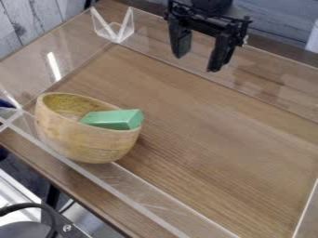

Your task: Remove the green block from inside the brown bowl and put it on the table

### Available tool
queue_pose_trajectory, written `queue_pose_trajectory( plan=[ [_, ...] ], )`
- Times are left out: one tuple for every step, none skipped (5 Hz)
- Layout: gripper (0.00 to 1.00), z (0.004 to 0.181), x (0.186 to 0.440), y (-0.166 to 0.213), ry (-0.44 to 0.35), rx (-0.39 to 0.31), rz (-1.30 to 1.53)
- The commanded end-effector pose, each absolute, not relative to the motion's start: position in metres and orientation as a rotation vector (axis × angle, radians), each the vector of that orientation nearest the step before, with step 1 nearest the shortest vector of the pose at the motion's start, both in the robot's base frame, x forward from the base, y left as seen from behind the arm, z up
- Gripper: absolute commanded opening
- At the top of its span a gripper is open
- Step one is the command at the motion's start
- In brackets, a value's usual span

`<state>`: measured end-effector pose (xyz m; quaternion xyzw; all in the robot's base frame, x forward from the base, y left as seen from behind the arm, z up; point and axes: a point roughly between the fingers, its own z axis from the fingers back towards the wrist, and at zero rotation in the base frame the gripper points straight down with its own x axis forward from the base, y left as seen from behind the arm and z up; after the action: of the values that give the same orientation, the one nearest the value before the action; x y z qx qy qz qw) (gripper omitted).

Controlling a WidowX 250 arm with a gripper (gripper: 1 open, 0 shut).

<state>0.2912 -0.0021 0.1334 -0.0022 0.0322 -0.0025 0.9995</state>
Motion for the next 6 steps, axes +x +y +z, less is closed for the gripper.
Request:
queue_pose_trajectory(
  plan=[
    [1.00, 0.121, 0.282, 0.010, 0.074, 0.014, -0.048],
    [1.00, 0.112, 0.259, 0.031, 0.114, 0.010, -0.037],
    [1.00, 0.105, 0.236, 0.057, 0.134, 0.002, -0.012],
    [1.00, 0.103, 0.227, 0.079, 0.146, 0.020, -0.029],
    [1.00, 0.101, 0.220, 0.086, 0.173, 0.038, -0.049],
    [1.00, 0.096, 0.195, 0.095, 0.207, 0.040, -0.050]
  ],
)
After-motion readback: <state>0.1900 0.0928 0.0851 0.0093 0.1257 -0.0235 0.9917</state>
